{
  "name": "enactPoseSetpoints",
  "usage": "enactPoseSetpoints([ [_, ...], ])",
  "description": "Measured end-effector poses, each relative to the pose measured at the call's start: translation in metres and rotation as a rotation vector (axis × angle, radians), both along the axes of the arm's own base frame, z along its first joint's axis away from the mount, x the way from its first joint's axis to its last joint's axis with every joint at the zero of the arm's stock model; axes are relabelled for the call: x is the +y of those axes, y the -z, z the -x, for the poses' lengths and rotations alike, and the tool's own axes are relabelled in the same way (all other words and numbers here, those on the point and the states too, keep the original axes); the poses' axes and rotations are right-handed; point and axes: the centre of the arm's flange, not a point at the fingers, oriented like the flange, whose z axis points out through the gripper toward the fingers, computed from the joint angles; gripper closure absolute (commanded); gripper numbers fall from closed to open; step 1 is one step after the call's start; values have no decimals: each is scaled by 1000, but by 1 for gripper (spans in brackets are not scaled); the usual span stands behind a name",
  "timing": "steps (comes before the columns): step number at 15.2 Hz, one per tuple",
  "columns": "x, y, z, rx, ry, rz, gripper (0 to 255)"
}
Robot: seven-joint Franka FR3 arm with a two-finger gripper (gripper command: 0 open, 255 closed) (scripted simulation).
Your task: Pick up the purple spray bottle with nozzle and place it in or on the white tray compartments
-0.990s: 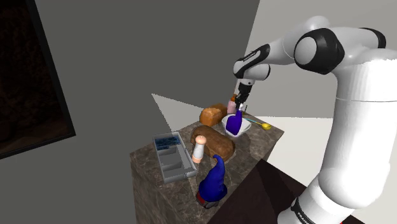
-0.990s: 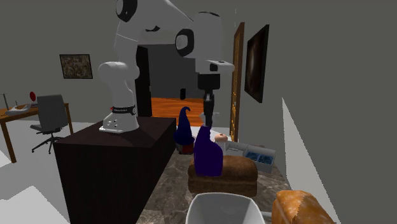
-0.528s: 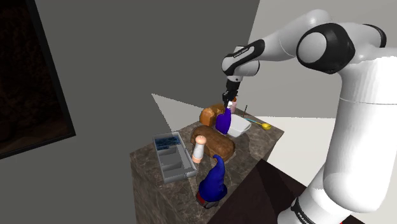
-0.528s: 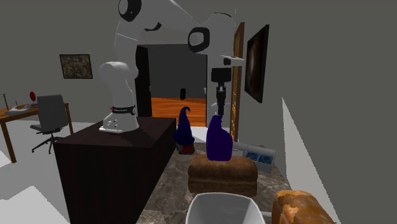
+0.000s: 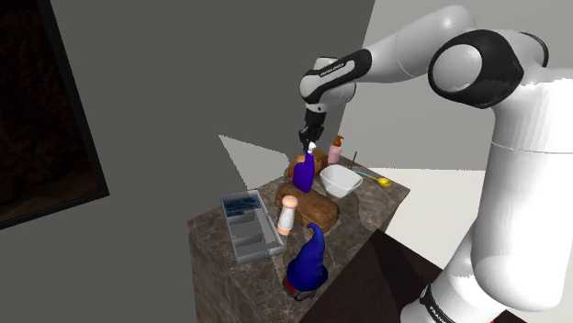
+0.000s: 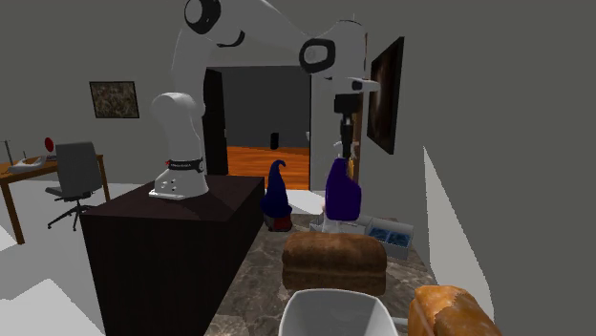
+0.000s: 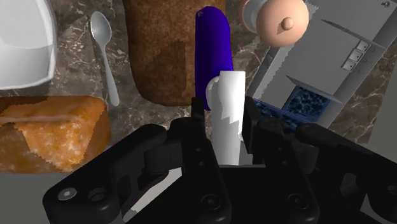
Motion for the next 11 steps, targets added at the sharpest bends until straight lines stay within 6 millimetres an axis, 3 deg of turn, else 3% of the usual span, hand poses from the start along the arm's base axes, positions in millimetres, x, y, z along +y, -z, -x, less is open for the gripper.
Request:
enactPoseSetpoints([
  [11, 128, -28, -59, 0, 0, 0, 255],
])
